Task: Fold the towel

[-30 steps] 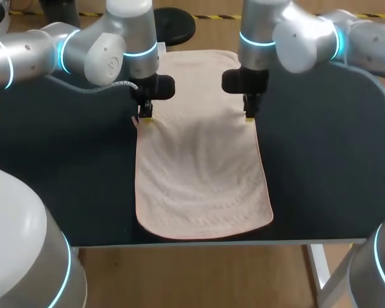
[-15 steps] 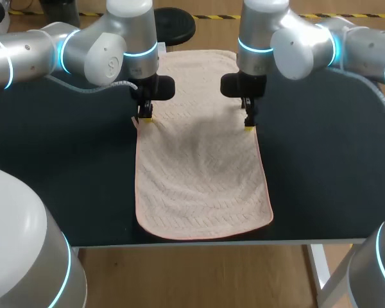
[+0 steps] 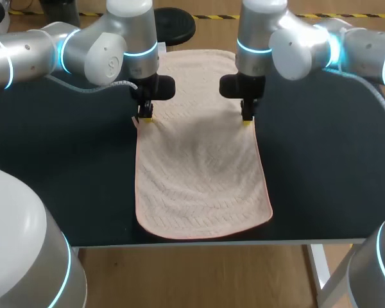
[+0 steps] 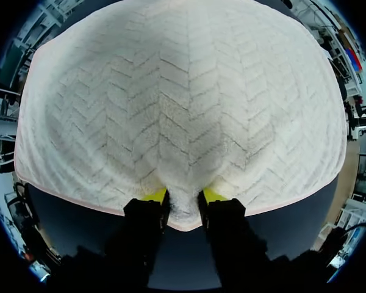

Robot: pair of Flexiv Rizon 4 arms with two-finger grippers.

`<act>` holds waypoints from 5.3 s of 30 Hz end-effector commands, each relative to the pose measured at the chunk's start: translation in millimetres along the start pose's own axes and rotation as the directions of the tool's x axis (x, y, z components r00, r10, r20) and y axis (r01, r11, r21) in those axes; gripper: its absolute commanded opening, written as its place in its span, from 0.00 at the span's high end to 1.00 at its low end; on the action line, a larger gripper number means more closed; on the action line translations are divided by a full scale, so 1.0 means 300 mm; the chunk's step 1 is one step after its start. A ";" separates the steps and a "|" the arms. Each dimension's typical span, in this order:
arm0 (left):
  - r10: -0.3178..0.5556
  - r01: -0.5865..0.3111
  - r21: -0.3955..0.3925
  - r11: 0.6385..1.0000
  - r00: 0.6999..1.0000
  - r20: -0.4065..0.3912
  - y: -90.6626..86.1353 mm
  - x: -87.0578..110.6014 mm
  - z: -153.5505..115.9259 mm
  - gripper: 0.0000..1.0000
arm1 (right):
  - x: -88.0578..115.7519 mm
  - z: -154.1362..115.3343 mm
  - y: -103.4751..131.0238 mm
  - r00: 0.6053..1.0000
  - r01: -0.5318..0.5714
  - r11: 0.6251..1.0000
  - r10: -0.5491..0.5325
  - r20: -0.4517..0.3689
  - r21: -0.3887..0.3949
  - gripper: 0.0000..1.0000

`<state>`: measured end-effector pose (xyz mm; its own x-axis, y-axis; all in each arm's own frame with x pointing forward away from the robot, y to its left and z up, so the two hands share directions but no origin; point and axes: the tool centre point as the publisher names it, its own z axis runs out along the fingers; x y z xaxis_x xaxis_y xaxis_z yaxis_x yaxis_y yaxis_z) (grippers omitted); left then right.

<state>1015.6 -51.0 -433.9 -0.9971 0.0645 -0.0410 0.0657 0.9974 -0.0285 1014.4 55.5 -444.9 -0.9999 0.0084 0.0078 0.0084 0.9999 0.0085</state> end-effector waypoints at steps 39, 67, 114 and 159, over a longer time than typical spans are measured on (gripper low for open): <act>-0.060 0.056 0.037 0.998 0.987 0.149 0.023 0.054 -0.534 1.00 | 0.052 -0.574 -0.085 0.982 0.068 0.998 -0.068 0.174 0.006 1.00; 0.064 -0.062 -0.015 0.998 0.932 0.358 0.005 -0.323 -0.955 1.00 | -0.245 -1.025 -0.125 0.940 0.100 0.995 -0.094 0.329 -0.001 1.00; 0.197 -0.212 -0.012 0.977 0.882 0.429 0.004 -0.404 -1.072 1.00 | -0.330 -1.148 -0.170 0.868 0.134 0.990 -0.140 0.477 0.046 1.00; 0.138 -0.149 0.098 0.984 0.985 0.106 -0.096 -0.024 -0.555 1.00 | 0.036 -0.663 -0.151 0.966 0.173 0.982 -0.184 0.179 0.077 1.00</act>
<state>1000.1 -68.9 -251.8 -0.9658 0.1888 -0.1779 0.2144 0.9669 -0.1382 992.2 4.4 -233.2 -0.9650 -0.1767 -0.1938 -0.1670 0.9838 -0.0654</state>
